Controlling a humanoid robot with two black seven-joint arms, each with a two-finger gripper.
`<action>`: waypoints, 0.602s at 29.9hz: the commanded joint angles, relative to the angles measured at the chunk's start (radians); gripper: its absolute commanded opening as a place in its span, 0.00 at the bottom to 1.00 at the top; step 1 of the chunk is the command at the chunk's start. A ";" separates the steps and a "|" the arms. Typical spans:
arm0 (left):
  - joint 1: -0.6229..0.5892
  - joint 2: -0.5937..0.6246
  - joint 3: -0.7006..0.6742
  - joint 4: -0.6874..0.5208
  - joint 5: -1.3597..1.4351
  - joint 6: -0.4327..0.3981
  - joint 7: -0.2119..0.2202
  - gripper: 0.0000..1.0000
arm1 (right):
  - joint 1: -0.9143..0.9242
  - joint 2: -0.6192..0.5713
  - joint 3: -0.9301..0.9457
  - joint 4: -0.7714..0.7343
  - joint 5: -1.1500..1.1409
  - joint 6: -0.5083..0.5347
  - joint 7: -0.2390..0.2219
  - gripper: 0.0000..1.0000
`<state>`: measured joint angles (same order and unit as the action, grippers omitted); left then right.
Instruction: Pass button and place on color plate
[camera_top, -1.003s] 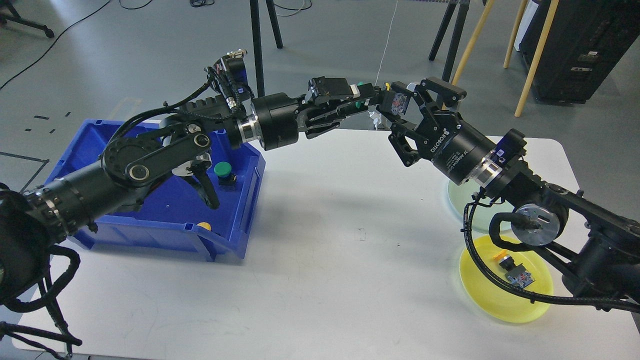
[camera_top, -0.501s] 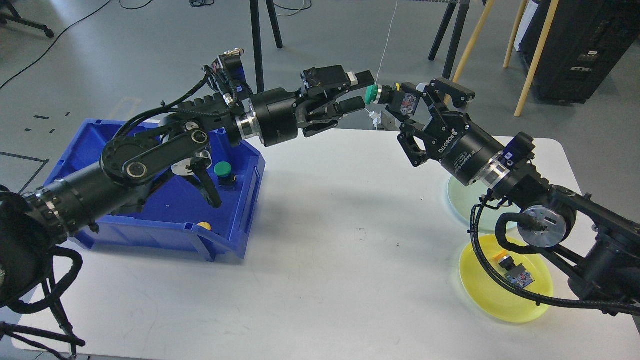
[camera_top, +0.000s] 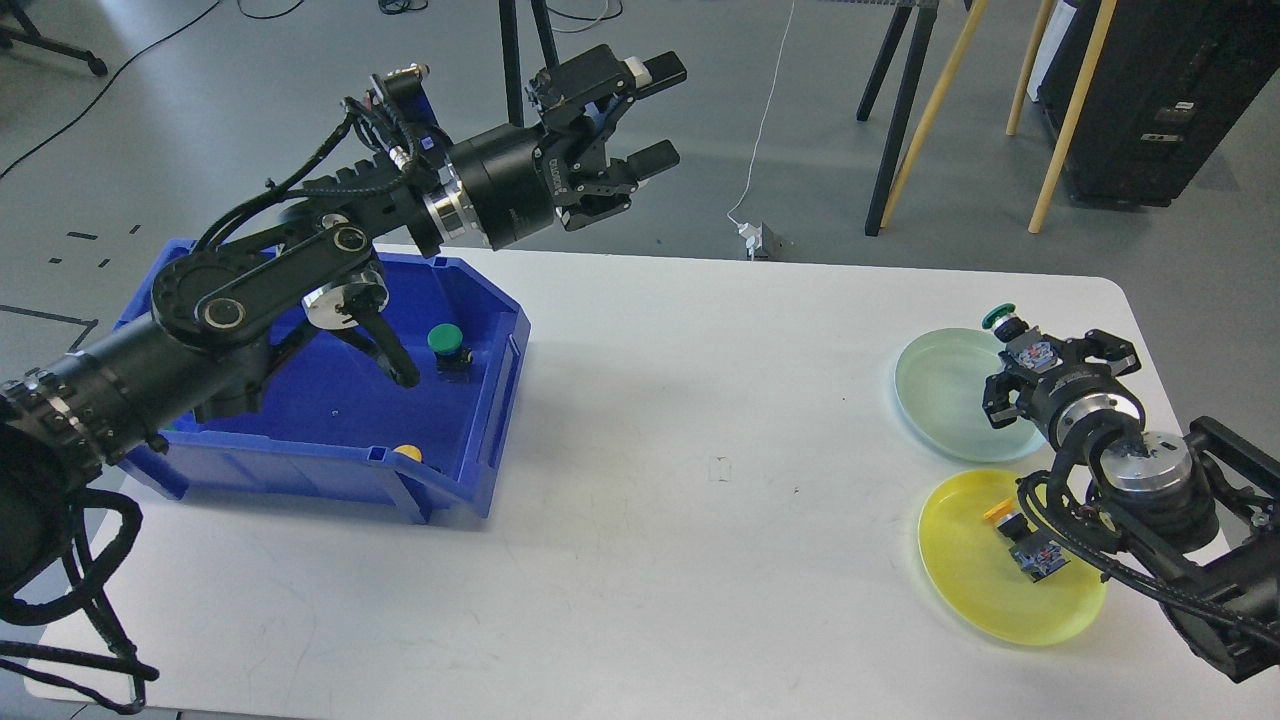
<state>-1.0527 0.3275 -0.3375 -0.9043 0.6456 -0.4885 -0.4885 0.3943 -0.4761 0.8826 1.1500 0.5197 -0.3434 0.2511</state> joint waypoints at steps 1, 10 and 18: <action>0.000 0.001 0.000 -0.001 -0.001 0.000 0.000 0.99 | 0.000 0.030 -0.010 -0.087 -0.004 -0.042 -0.068 0.01; 0.002 0.010 -0.003 -0.001 -0.004 0.000 0.000 0.99 | 0.008 0.044 -0.016 -0.092 -0.066 0.003 -0.142 1.00; 0.008 0.128 -0.006 -0.001 -0.125 0.000 0.000 0.99 | 0.086 -0.070 -0.014 0.060 -0.226 0.203 -0.174 1.00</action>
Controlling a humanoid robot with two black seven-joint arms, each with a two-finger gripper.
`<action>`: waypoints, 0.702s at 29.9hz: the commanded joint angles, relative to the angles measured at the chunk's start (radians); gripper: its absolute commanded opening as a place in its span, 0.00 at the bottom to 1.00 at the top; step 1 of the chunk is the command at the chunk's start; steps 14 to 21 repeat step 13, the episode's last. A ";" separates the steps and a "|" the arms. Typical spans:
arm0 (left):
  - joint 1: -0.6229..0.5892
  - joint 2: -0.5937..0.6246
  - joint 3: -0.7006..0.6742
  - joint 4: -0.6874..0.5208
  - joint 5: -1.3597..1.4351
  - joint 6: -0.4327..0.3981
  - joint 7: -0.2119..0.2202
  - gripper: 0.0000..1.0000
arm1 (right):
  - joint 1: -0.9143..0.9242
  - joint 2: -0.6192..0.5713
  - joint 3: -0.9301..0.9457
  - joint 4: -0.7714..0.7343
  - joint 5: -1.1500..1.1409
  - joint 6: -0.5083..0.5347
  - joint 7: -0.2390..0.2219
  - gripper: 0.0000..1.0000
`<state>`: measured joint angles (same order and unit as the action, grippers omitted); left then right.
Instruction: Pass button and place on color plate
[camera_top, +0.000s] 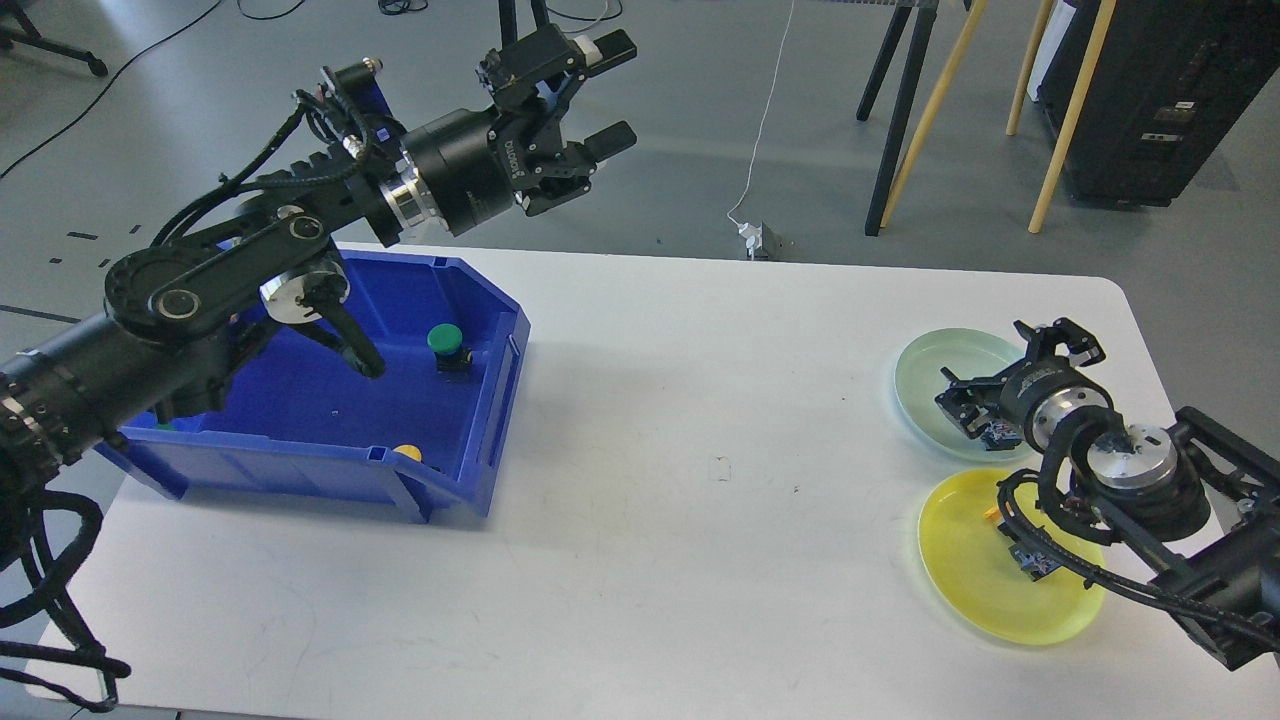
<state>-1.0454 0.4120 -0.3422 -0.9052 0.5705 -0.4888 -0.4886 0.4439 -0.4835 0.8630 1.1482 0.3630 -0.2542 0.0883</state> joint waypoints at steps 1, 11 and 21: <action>0.002 0.060 -0.001 0.000 -0.070 0.000 0.000 0.99 | 0.045 -0.085 0.010 0.082 -0.096 0.197 -0.009 1.00; 0.016 0.127 -0.035 0.037 -0.184 0.000 0.000 1.00 | 0.163 -0.211 0.028 0.110 -0.203 0.743 0.059 1.00; 0.022 0.119 -0.047 0.058 -0.199 0.000 0.000 1.00 | 0.182 -0.202 0.028 0.097 -0.203 0.743 0.062 1.00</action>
